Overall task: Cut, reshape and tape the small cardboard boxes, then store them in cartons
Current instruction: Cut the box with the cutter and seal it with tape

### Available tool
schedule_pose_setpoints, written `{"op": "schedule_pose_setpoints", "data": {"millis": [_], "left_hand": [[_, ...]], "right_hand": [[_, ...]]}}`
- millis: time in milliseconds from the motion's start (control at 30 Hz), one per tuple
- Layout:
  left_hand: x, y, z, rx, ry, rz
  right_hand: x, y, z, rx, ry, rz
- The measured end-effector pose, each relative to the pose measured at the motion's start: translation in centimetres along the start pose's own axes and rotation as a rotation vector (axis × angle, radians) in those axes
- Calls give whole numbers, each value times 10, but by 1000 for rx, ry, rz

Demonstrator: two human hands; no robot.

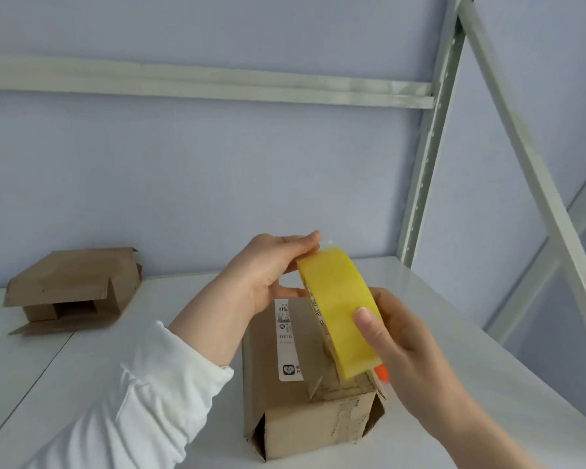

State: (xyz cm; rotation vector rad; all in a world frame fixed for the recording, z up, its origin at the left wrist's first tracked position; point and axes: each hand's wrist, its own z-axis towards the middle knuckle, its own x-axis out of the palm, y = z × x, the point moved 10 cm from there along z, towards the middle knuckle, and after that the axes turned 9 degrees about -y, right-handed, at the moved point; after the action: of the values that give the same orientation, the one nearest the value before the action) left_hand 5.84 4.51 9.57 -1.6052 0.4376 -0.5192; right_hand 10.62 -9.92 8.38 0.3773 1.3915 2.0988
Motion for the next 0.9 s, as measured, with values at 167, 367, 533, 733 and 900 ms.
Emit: {"op": "schedule_pose_setpoints", "data": {"millis": [167,367,533,733,900], "left_hand": [[9,-9,29,119,88,168],[24,2,62,238,130,393],[25,38,75,255,125,604],[13,42,84,273,105,631],[14,44,90,336,81,738]], "right_hand": [[2,-20,-2,61,126,-153],[-15,-18,13,169,-228,-124],[-22,-15,31,402,-457,-55],[-22,-16,45,472,-488,-158],[-22,-20,54,490,-471,-250]]}}
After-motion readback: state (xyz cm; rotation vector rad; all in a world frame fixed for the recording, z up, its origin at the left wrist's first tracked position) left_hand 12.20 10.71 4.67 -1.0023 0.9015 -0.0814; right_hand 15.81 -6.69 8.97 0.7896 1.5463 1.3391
